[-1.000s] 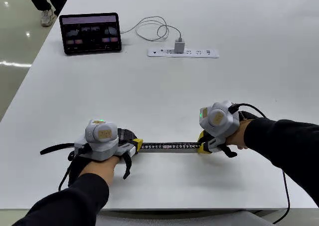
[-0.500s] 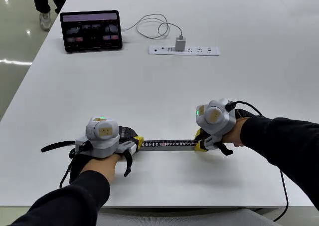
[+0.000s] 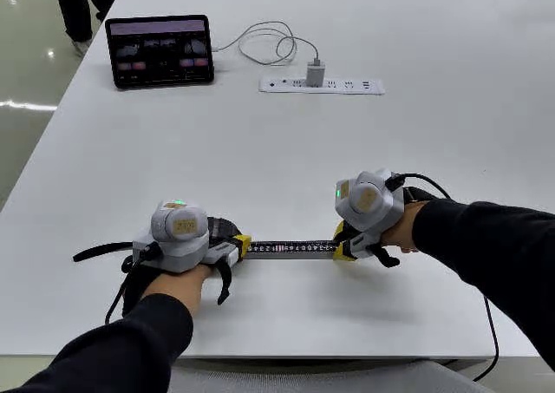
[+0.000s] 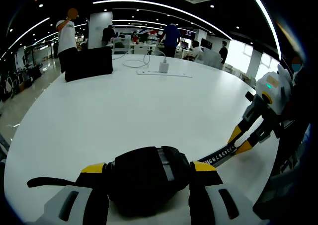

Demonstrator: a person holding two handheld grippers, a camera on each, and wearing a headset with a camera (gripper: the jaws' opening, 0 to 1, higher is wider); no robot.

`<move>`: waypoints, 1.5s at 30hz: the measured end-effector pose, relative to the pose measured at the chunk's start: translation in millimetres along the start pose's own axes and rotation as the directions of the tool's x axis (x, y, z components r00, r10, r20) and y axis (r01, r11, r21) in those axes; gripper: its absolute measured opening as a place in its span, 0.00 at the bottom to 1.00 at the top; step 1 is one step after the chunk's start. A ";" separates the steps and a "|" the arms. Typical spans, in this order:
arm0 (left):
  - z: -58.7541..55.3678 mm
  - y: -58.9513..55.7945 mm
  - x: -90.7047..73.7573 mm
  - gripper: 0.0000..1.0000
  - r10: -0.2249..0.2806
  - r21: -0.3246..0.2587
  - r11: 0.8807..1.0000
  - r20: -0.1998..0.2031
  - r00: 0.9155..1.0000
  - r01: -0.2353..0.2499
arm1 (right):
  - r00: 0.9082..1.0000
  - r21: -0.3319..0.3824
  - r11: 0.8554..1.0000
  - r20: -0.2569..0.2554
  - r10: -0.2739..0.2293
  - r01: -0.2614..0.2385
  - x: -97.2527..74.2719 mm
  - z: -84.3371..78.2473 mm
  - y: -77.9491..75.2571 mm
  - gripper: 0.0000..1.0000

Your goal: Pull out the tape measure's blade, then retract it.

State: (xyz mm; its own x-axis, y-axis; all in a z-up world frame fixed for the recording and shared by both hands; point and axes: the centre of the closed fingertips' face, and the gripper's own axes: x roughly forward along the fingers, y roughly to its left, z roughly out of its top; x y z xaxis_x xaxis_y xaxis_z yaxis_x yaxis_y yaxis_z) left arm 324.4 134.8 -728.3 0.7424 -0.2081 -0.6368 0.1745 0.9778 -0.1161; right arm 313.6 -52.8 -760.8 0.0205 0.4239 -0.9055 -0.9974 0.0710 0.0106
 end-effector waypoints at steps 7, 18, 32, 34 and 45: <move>-0.1 0.1 0.2 0.61 -0.001 0.000 1.000 -0.001 1.000 0.001 | 1.000 -0.003 1.000 0.000 0.001 -0.001 1.8 3.4 1.0 0.10; -0.1 0.1 0.3 0.61 -0.002 -0.001 1.000 0.000 1.000 0.002 | 1.000 -0.001 1.000 0.012 0.005 -0.005 6.9 12.1 2.1 0.10; -0.1 -0.1 0.6 0.61 -0.002 -0.001 1.000 -0.001 1.000 0.002 | 0.999 -0.012 1.000 0.028 0.016 -0.016 9.9 20.4 3.3 0.10; -0.1 -0.1 0.6 0.61 -0.002 -0.001 1.000 -0.001 1.000 0.002 | 0.999 -0.009 1.000 0.031 0.015 -0.015 10.4 21.6 3.0 0.10; -0.3 -0.2 0.7 0.61 -0.003 0.000 1.000 -0.001 1.000 0.003 | 0.999 -0.014 1.000 0.040 0.015 -0.015 12.2 27.1 4.4 0.09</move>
State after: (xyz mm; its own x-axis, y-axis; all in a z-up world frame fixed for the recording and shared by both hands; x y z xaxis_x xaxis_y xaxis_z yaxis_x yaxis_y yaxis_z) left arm 324.7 134.5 -728.9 0.7410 -0.2114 -0.6374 0.1767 0.9771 -0.1186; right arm 311.3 -22.8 -760.2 0.0081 0.4603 -0.8877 -0.9985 0.0523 0.0180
